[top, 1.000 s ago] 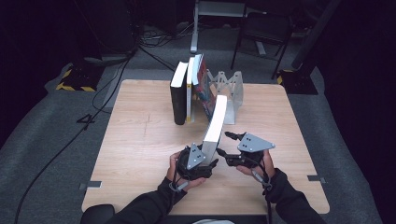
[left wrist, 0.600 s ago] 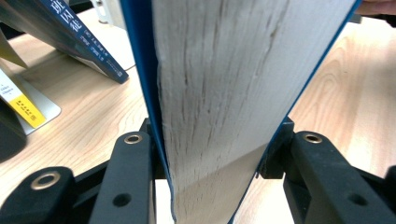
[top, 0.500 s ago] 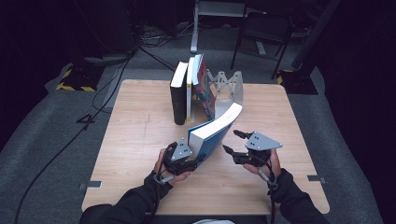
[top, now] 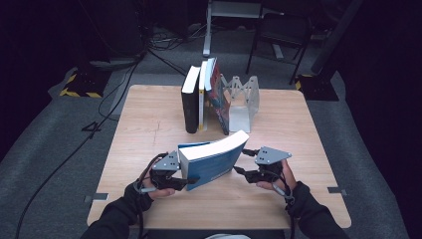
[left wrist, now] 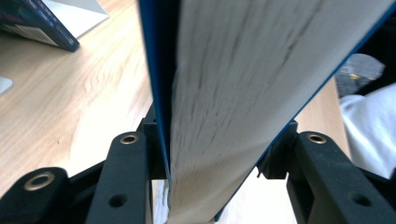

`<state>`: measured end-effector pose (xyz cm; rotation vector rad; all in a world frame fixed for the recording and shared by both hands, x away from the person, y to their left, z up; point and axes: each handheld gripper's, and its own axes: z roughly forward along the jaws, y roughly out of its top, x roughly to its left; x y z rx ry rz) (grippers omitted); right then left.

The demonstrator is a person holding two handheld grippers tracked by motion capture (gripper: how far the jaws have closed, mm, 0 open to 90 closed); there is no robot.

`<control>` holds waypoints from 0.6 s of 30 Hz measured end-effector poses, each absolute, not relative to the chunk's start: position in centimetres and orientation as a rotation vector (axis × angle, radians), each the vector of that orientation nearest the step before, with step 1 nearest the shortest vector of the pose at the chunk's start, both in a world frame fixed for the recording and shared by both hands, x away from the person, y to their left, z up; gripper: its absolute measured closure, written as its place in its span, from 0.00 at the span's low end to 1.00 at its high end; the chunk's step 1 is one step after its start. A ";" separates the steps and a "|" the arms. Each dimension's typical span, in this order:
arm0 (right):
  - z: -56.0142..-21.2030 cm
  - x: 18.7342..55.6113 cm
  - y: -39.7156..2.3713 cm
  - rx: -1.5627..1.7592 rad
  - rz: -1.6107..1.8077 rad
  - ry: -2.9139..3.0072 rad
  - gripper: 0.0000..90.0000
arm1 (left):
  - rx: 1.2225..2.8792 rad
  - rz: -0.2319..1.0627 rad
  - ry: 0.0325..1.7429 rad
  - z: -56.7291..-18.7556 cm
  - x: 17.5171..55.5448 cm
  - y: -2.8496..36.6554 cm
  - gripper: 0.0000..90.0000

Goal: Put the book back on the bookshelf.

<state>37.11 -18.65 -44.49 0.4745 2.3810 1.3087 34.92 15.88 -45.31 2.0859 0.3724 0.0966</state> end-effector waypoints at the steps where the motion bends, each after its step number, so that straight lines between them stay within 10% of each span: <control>1: -44.6 37.2 -18.4 0.469 1.299 2.387 0.37 | 2.087 0.088 0.364 -45.4 35.0 16.2 0.62; 9: -44.5 38.2 -16.6 0.354 1.377 2.453 0.30 | 2.111 0.115 0.334 -45.4 35.2 16.4 0.62; 18: -44.1 37.9 -17.1 0.334 1.422 2.470 0.51 | 2.095 0.208 0.440 -45.4 35.6 17.2 0.53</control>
